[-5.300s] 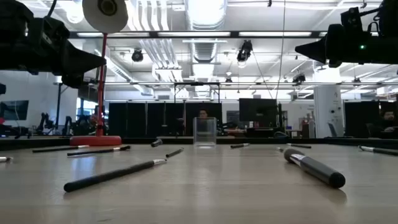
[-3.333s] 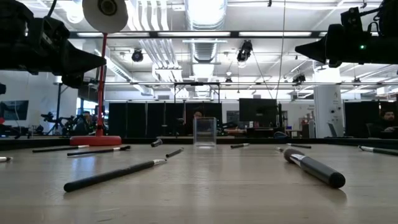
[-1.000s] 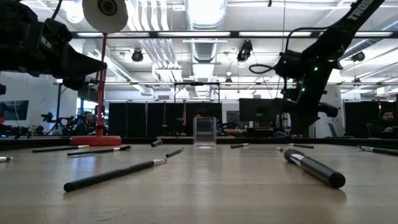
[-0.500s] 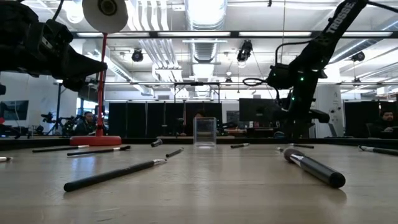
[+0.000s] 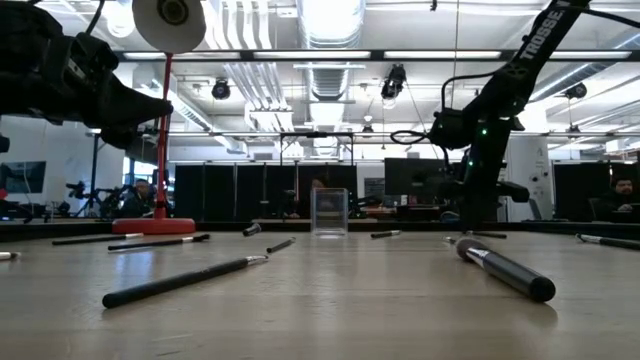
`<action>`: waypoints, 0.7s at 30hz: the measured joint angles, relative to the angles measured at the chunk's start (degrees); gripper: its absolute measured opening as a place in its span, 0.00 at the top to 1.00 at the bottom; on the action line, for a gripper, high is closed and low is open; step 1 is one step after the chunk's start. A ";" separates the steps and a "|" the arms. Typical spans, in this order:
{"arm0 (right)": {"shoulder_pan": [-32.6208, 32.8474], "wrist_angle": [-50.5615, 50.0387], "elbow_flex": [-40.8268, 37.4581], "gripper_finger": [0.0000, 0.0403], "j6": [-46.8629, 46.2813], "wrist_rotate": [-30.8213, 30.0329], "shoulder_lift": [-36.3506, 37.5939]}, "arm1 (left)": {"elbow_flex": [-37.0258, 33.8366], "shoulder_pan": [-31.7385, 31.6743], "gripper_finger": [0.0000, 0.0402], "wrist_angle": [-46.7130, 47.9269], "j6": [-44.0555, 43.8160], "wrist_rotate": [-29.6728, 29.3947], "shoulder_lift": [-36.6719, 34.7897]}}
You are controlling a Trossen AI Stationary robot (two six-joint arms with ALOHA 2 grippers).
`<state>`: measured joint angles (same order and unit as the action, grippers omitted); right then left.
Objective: Put items in baskets/containers
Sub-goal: Put the black eyeshadow brush into the transparent organizer
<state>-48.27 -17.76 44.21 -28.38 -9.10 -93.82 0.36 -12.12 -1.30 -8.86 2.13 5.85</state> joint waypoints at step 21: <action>0.85 -1.53 -0.90 0.98 8.56 2.70 5.95 | -0.02 0.00 1.00 -0.43 2.64 0.36 2.41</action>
<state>-47.42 -19.29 43.31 -19.82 -6.40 -87.87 0.34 -12.12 -1.73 -6.22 2.50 8.26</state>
